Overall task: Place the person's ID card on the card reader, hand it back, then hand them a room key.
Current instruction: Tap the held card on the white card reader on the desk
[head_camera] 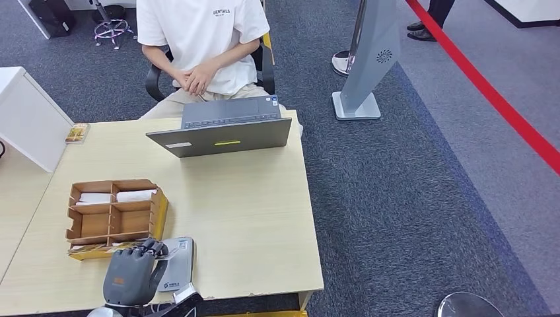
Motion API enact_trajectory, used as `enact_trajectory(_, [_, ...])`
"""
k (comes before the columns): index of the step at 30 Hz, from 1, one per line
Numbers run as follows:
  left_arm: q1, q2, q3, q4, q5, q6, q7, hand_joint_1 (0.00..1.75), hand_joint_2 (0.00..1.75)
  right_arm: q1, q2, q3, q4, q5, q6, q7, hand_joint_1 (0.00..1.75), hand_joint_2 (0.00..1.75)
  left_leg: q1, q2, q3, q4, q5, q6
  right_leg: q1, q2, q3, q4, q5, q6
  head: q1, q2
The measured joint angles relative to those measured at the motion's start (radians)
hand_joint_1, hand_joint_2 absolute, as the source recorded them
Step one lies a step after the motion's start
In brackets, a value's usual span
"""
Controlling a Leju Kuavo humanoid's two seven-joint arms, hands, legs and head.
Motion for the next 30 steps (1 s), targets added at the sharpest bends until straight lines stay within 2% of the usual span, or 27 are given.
enact_trajectory(30, [0.027,0.007,-0.053,0.035,0.053,0.001,0.059,1.75,1.75,0.0,0.0,0.0,0.0,0.016,-0.001,0.006,0.0,1.75,0.0,0.0,0.0,0.0,0.0,0.0,0.0,0.0,0.0,0.0,0.0,0.0,0.0,0.0])
